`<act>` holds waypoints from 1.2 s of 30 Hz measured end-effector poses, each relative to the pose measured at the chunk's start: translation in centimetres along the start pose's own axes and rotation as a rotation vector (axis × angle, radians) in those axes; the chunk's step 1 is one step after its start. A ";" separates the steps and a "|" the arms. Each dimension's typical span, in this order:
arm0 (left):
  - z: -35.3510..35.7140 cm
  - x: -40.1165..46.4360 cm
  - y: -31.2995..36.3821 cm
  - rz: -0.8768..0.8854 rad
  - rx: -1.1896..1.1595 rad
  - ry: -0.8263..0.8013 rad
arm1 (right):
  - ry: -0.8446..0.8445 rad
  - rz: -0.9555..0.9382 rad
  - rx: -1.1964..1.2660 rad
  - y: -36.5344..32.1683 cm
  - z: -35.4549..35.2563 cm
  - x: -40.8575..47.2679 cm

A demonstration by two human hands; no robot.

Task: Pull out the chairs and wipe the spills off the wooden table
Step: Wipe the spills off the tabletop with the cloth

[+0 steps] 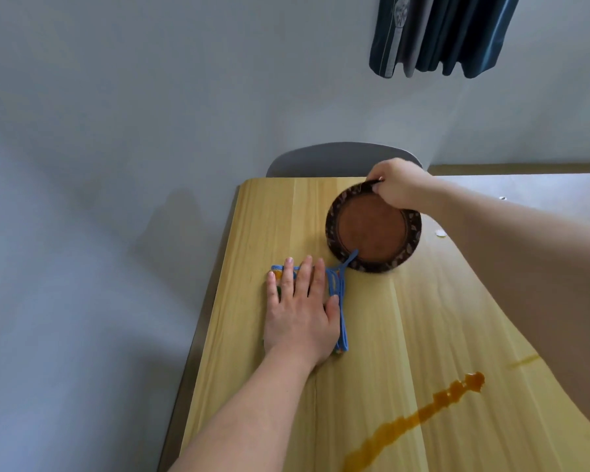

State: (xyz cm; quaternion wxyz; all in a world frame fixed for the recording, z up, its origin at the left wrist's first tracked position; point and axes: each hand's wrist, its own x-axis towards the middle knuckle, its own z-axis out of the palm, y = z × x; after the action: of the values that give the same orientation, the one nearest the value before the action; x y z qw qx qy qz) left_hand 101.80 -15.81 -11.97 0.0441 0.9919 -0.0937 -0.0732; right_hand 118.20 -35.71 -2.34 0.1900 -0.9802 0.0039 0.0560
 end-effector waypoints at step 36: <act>-0.2 0.2 0.3 -0.030 0.002 -0.035 | -0.460 0.001 -0.272 0.1 7.9 -13.0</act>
State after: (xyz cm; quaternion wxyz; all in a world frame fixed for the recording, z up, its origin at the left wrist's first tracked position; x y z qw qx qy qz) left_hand 101.93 -16.08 -11.78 0.0406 0.9918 -0.0798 -0.0911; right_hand 104.46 -33.05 -8.24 0.0523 -0.9583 -0.0462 0.2773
